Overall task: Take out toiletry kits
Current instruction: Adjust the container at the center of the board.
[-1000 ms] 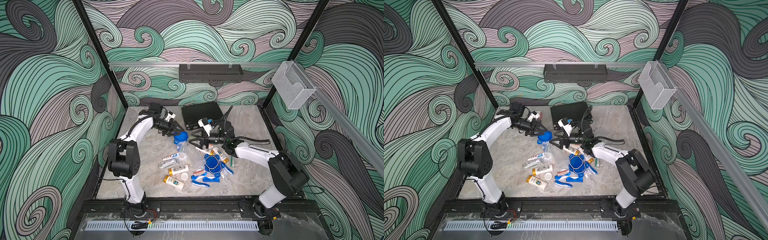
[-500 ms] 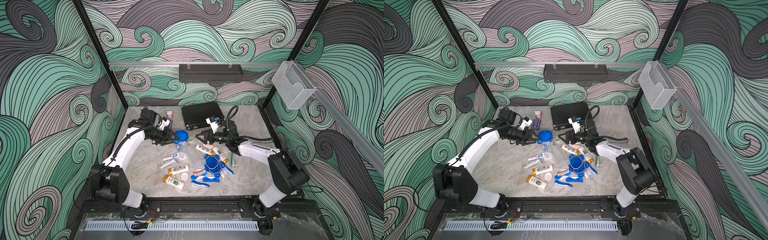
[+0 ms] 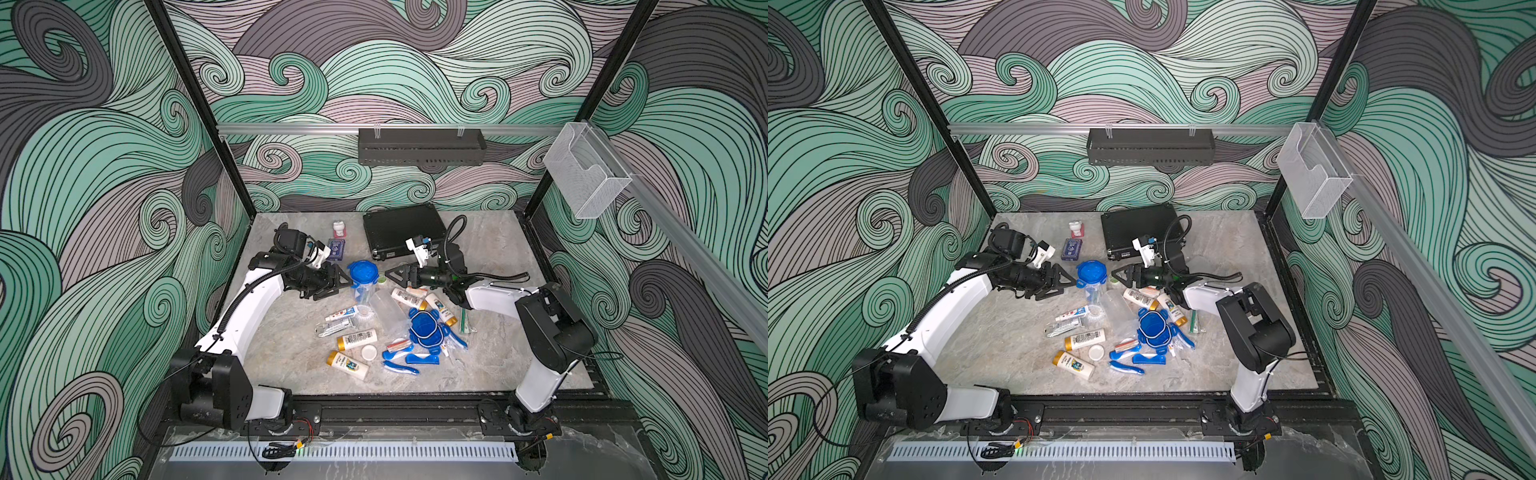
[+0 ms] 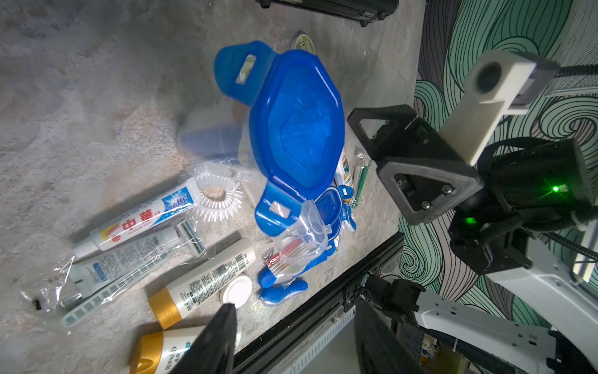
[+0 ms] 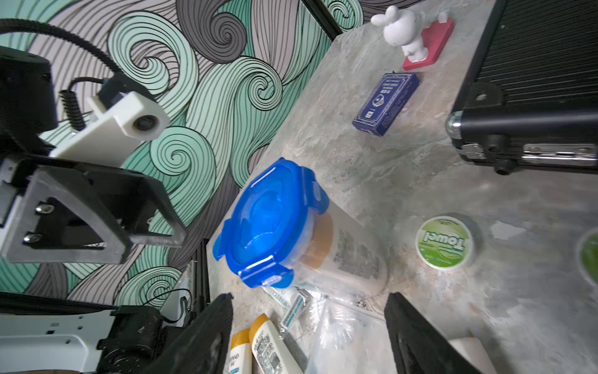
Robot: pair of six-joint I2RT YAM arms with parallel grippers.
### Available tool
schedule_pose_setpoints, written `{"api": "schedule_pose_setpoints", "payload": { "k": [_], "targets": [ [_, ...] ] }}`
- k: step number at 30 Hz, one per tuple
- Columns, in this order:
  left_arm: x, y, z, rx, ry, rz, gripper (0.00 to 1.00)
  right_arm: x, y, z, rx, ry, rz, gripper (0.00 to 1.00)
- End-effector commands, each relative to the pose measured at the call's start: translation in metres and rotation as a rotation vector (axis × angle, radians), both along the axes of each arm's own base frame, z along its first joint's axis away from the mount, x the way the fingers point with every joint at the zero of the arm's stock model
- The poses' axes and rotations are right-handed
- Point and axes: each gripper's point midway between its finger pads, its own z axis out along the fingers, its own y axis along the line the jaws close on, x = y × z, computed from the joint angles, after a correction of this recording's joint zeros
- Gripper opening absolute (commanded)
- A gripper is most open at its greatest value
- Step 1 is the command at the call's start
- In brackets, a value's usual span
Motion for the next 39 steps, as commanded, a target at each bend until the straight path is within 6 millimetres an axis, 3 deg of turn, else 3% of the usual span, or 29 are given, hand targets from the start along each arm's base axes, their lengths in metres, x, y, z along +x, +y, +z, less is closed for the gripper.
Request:
{"api": "schedule_pose_setpoints", "payload": {
  "k": [1,6,10,24,31,36,39],
  "targets": [
    [0.017,-0.003,-0.006,-0.027,0.019,0.010,0.59,-0.008,0.027,0.024,0.082,-0.026,0.061,0.75],
    [0.032,-0.008,-0.014,-0.057,0.030,0.005,0.59,-0.011,0.053,0.017,0.033,-0.052,0.080,0.76],
    [0.038,-0.008,-0.022,-0.045,0.050,-0.003,0.59,-0.011,0.058,0.011,0.005,-0.047,0.079,0.76],
    [0.071,-0.006,-0.024,-0.014,0.073,-0.045,0.58,-0.051,0.079,0.015,0.020,-0.054,0.219,0.75],
    [0.080,-0.005,-0.023,0.012,0.073,-0.061,0.58,-0.063,0.080,0.014,0.000,-0.061,0.256,0.75],
    [0.080,0.011,-0.028,0.079,0.085,-0.037,0.59,-0.072,0.075,0.006,-0.056,-0.072,0.281,0.75],
    [0.078,0.022,-0.016,0.100,0.059,-0.007,0.60,-0.073,0.067,0.003,-0.075,-0.108,0.263,0.76]
  ]
}}
